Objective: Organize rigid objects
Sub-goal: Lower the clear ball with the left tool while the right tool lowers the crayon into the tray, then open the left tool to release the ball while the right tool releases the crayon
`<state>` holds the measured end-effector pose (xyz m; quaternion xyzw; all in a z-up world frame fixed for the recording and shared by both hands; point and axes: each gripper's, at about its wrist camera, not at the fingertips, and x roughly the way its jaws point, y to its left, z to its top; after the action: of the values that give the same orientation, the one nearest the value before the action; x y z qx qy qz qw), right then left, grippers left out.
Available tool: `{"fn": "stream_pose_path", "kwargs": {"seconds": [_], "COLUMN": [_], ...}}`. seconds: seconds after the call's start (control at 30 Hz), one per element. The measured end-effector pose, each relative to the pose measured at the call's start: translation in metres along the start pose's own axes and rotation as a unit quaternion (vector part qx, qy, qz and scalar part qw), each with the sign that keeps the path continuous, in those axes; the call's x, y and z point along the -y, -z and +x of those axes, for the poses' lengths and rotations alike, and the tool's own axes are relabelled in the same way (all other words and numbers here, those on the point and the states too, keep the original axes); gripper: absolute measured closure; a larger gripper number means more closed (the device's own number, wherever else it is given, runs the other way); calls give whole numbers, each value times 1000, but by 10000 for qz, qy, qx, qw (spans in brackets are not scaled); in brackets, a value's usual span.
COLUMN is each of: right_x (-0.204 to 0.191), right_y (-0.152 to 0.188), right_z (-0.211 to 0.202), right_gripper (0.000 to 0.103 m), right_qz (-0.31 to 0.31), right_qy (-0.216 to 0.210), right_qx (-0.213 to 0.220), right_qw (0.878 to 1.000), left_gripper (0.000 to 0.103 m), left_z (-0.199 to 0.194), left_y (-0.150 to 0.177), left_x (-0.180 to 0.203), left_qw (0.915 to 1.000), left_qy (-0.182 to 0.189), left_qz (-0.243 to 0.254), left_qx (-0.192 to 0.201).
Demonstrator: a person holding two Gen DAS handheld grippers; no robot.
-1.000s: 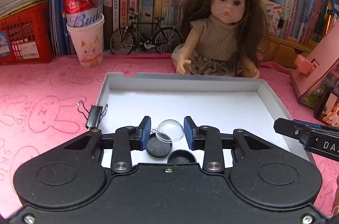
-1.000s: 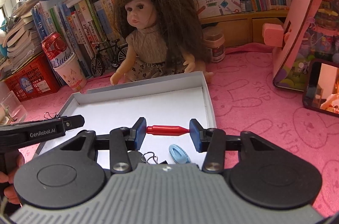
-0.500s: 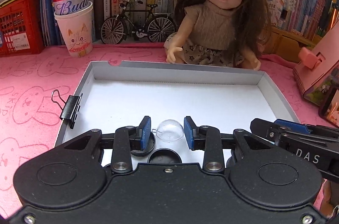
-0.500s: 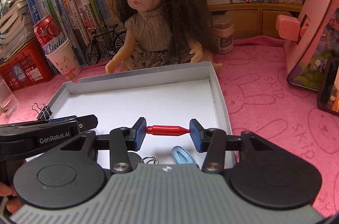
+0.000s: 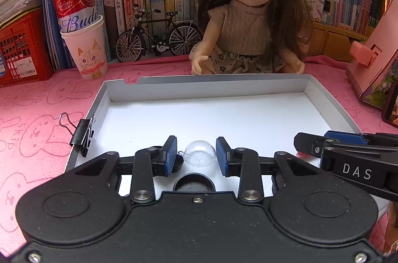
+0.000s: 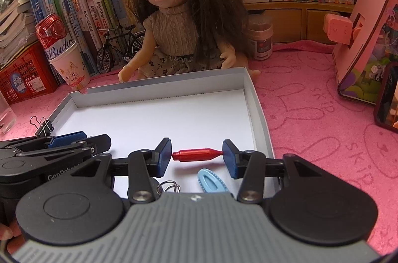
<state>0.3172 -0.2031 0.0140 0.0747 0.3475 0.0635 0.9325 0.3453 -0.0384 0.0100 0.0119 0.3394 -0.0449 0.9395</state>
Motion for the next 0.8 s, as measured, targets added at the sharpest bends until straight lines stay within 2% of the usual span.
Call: {"fn": "stream_pose_path", "kwargs": {"seconds": [0.07,0.17,0.2,0.27,0.4,0.8], "right_x": [0,1,1,1,1,5], "right_y": [1,1,1,2,3,5], "right_z": [0,-1,-1,-2,-5,-19], "right_gripper": [43,42,41,39,29,20], "right_qz": [-12,5,9,33,105,199], "right_qy": [-4,-18,-19,-19,-41,1], "right_qx": [19,38,39,49,103,173], "right_qw": [10000,10000,10000,10000,9999,9997], "left_gripper": [71,69,62,56,51,42], "left_z": [0,-1,-1,-2,-5,-24], "left_y": [0,0,1,1,3,4], "left_x": [0,0,0,0,0,1], "left_qw": [10000,10000,10000,10000,10000,9997], "left_qy": [1,-2,2,15,15,-14], "left_qz": [-1,9,17,10,30,124], "left_qx": [17,15,7,-2,19,217]}}
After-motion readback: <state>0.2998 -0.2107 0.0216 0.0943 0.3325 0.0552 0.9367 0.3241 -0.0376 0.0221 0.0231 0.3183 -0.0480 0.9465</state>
